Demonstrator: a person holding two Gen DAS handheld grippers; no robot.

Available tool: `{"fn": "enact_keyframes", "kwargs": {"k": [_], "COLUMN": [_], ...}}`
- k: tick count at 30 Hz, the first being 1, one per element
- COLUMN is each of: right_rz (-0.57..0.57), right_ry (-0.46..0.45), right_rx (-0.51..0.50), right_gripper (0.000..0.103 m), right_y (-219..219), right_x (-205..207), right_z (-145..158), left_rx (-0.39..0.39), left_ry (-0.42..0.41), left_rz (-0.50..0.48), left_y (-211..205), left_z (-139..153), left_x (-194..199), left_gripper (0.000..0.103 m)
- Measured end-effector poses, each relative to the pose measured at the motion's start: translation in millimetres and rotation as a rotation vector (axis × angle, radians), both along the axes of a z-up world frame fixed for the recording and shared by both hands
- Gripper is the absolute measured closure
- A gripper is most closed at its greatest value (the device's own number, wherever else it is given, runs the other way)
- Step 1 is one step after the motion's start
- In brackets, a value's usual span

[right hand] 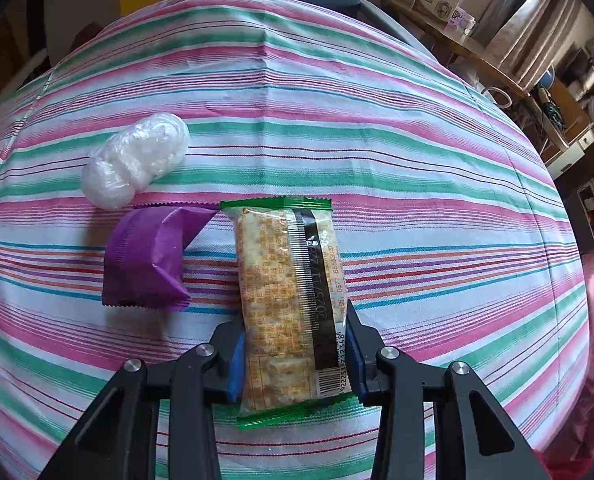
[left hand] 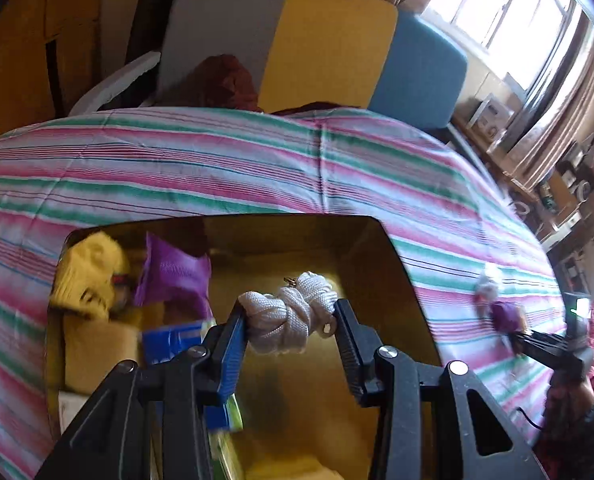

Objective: Organize objects
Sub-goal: 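Carry the knotted bundle into the gold tray and open the left gripper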

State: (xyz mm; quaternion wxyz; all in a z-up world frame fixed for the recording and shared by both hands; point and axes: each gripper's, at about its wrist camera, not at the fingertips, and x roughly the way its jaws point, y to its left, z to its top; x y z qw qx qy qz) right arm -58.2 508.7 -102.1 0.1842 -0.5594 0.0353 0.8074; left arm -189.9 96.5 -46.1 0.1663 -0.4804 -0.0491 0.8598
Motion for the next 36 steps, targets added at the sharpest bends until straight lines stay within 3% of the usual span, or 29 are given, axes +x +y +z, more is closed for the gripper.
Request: {"fn": "enact_keyframes", "kwargs": {"k": [7, 12, 17, 22, 26, 32, 36], "right_rz": [0.008, 0.008, 0.011, 0.012, 0.014, 0.016, 0.015], "right_ry": [0.002, 0.005, 0.006, 0.008, 0.007, 0.007, 0.009], "right_rx": [0.000, -0.006, -0.006, -0.006, -0.001, 0.007, 0.005], "right_gripper": [0.062, 0.061, 0.061, 0.061, 0.062, 0.063, 0.063], "right_y": [2, 1, 2, 1, 0, 0, 0], "right_x": [-2, -2, -3, -2, -2, -3, -3], "right_z": [-4, -3, -3, -2, -2, -2, -2], "left_rx": [-0.120, -0.130, -0.153, -0.124, -0.089, -0.137, -0.125], "left_ry": [-0.074, -0.055, 0.031, 0.098, 0.104, 0.165, 0.175], "left_rz": [0.018, 0.011, -0.002, -0.034, -0.037, -0.036, -0.032], "left_y": [10, 6, 0, -6, -15, -23, -26], "left_z": [-43, -39, -15, 5, 10, 17, 19], "left_x": [-48, -40, -11, 46, 87, 128, 142], "left_gripper": [0.055, 0.048, 0.047, 0.047, 0.047, 0.047, 0.047]}}
